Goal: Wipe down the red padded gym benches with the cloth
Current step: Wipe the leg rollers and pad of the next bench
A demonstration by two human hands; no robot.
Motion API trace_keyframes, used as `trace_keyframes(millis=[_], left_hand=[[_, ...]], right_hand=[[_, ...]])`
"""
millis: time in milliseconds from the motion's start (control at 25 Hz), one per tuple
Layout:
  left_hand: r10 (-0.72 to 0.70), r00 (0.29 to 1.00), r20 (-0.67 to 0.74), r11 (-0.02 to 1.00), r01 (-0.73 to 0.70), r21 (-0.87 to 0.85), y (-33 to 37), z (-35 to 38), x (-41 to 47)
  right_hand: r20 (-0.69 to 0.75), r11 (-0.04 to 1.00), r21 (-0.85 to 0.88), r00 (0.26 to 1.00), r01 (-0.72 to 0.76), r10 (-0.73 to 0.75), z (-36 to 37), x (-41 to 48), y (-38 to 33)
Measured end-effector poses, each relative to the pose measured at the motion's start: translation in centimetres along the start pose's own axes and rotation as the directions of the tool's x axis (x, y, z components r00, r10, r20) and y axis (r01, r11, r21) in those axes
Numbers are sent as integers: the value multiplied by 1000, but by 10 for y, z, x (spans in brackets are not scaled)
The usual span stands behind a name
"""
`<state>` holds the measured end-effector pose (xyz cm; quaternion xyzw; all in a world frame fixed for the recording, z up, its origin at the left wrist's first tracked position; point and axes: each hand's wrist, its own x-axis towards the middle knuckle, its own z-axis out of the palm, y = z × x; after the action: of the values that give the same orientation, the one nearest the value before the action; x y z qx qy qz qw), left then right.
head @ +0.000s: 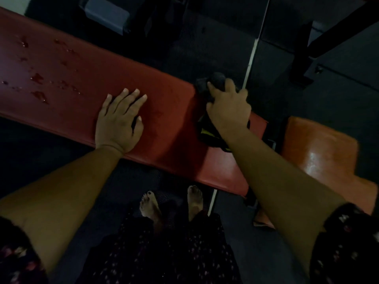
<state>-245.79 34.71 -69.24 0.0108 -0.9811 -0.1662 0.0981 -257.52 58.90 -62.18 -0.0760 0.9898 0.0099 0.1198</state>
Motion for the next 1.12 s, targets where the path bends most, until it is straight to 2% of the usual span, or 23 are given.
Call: trace_keyframes(millis=[200,280,400,600,680,840,960,1040,1120], left_hand=[[-12,1000,21,999,11,30,3,-3,-1],[-20,999,44,999,18,43,3,-2,-1],[-27,996,82,999,24,42,2,-3,2],[-126,991,39,991,128,-49,0,-12,-10],[-215,976,-21,977,214,-19,-5,-17,-21],[-393,919,-15,918,394,53,-26,-23,-34],[-460,887,-22,884,461,79,-29,-17,-33],[-464,885,-31,881,465,86,-26,-13,-31],[-466,884,-25,880,466,91,-28,-14,-31]], right_hand=[[-62,935,-80,934,346,-351,18,-75,4],[-79,908,-102,906,407,-415,31,-120,5],[-25,881,-123,886,457,-463,44,-162,-3],[45,721,-143,732,678,-680,23,-109,-43],[114,771,-85,775,631,-622,8,-69,-49],[82,946,-21,943,325,-322,-11,4,-16],[136,985,6,976,170,-169,-15,41,-14],[111,972,-38,968,232,-227,-18,43,-29],[59,920,-81,923,384,-380,-18,24,-45]])
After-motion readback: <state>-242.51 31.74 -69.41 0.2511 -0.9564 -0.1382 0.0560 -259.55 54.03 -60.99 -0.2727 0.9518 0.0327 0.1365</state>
